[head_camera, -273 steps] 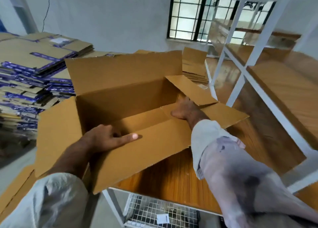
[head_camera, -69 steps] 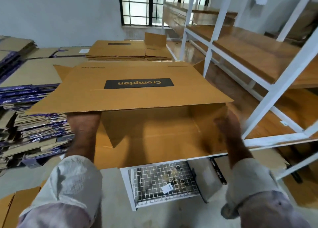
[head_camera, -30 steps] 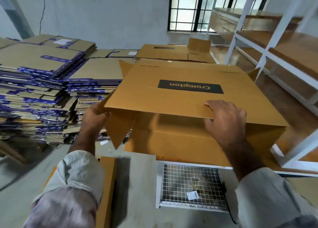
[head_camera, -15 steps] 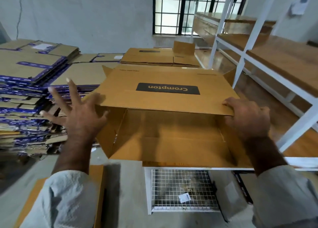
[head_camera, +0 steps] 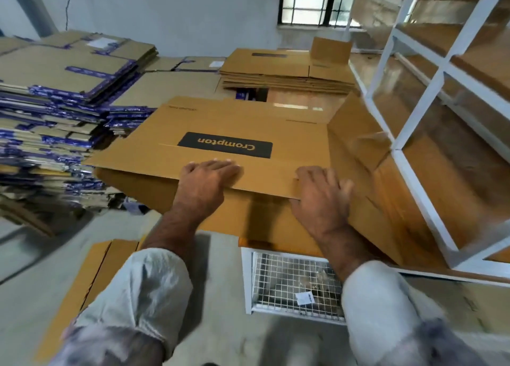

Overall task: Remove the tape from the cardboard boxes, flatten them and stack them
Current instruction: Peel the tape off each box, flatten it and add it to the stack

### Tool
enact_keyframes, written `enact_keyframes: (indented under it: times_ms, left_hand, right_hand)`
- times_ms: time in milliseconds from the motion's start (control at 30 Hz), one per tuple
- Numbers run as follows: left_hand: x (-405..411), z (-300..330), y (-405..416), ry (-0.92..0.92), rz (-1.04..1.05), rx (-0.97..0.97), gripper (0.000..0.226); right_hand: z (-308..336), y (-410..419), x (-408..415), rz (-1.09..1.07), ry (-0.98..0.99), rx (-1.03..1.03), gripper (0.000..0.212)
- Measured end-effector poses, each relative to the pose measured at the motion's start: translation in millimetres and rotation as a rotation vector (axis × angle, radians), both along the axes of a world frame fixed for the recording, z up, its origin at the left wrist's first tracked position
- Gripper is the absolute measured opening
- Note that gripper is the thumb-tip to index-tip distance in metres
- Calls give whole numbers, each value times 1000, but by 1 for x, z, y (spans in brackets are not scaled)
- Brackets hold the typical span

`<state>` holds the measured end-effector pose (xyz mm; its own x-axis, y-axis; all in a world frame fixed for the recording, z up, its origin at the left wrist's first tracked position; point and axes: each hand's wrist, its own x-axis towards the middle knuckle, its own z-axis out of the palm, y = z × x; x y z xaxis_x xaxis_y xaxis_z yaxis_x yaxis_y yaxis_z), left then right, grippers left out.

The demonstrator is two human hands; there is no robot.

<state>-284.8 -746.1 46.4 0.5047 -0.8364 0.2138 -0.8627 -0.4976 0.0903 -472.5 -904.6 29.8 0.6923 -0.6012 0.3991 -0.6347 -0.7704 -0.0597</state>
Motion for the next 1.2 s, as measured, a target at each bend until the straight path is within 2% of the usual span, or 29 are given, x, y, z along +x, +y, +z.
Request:
enact_keyframes:
  times_ms: [133,233,333,533,667,733,867,967,1033,1100,1200]
  left_hand:
    - [32,-47,24,86,74,204,67]
    - [45,-83,39,169,50,381,60]
    - [52,-120,53,252,-20,475,78]
    - [76,-145,49,226,-136,478,88]
    - [69,-156,49,240,-127,458,94]
    - [63,-156,48,241,-121,427,92]
    - [61,-152,41,222,-106,367,84]
    - [56,-146,43,268,-95,387,84]
    - [54,-141,40,329,-62,346,75]
    - [50,-134,33,475,-24,250,57]
    - [32,-125,29,1025,54,41,25]
  right_hand:
    - [-49,19,33,11,173,188,64]
    - [-100,29,40,-19,294,383,69]
    - [-141,39,32,-34,351,458,79]
    - [-151,19,29,-34,470,565,111]
    - [-143,20,25,-32,498,656,135]
    - [-138,25,30,-74,465,721,127]
    - [-139,31,40,-134,435,725,92]
    - [-142,32,40,-140,425,706,84]
    - [-143,32,40,-135,396,716,83]
    - [-145,31,38,-138,338,736,82]
    - [-149,28,32,-120,100,799,70]
